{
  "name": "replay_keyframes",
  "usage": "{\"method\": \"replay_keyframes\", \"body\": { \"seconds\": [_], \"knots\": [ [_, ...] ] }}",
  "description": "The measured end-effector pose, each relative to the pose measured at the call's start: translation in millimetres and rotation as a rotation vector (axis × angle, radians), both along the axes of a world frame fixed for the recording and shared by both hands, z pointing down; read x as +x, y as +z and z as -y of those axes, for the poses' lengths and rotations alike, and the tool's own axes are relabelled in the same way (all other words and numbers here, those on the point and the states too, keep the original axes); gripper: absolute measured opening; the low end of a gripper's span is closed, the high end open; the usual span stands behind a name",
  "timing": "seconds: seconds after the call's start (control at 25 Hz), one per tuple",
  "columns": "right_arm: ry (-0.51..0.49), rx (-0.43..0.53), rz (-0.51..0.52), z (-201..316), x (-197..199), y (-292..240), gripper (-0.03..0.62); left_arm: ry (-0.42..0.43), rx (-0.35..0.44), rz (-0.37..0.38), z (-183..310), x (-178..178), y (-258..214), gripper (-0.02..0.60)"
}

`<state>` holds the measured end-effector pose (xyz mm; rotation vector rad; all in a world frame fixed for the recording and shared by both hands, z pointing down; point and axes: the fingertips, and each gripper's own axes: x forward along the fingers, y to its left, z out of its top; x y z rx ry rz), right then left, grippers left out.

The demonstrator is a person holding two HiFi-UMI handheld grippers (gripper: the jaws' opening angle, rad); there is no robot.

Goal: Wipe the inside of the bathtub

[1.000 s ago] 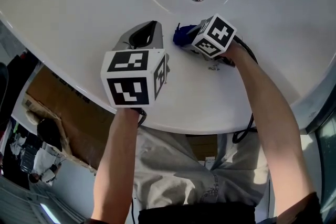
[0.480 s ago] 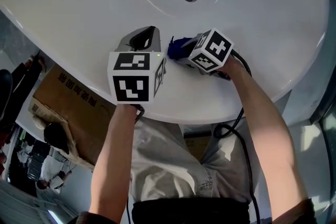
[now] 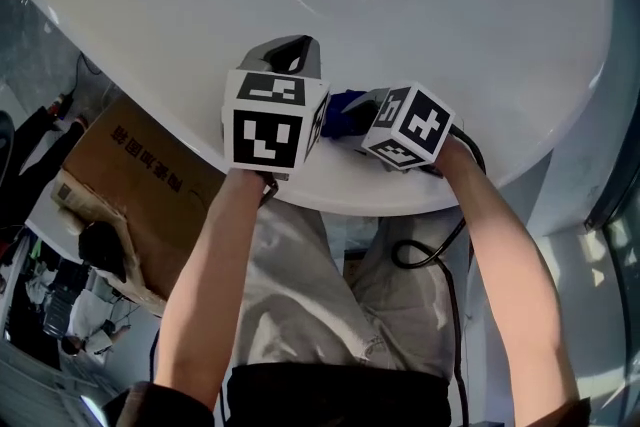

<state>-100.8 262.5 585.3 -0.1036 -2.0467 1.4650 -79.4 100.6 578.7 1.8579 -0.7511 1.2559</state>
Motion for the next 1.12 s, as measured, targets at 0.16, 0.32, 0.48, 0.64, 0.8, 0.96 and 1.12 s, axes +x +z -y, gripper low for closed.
{"method": "replay_keyframes", "body": {
  "seconds": [0.16, 0.32, 0.48, 0.64, 0.8, 0.96, 1.12],
  "knots": [
    [-0.005, -0.004, 0.043, -11.1, -1.7, -30.1, 0.126, 0.001, 0.003, -0.012, -1.5, -1.1, -5.7, 0.003],
    [-0.023, 0.0, 0.089, -22.5, -1.0, -57.7, 0.126, -0.009, 0.006, -0.013, -4.3, -6.1, -5.5, 0.003],
    [-0.032, 0.005, 0.114, -33.3, 1.2, -82.1, 0.126, -0.02, 0.005, -0.014, -10.2, -8.2, -7.7, 0.003],
    [-0.042, 0.017, 0.135, -38.3, 1.4, -102.8, 0.126, -0.021, 0.002, -0.018, -12.2, -7.8, -10.2, 0.003],
    [-0.06, 0.033, 0.141, -40.0, 0.9, -113.9, 0.126, -0.024, 0.002, -0.022, -11.3, -8.4, -11.6, 0.003],
    [-0.057, 0.027, 0.148, -39.9, 3.6, -110.2, 0.126, -0.023, -0.001, -0.018, -15.3, -5.8, -7.9, 0.003],
    [0.062, 0.033, 0.138, -10.2, 10.9, -96.8, 0.126, -0.026, -0.004, -0.014, -15.0, -7.7, -1.8, 0.003]
  ]
}}
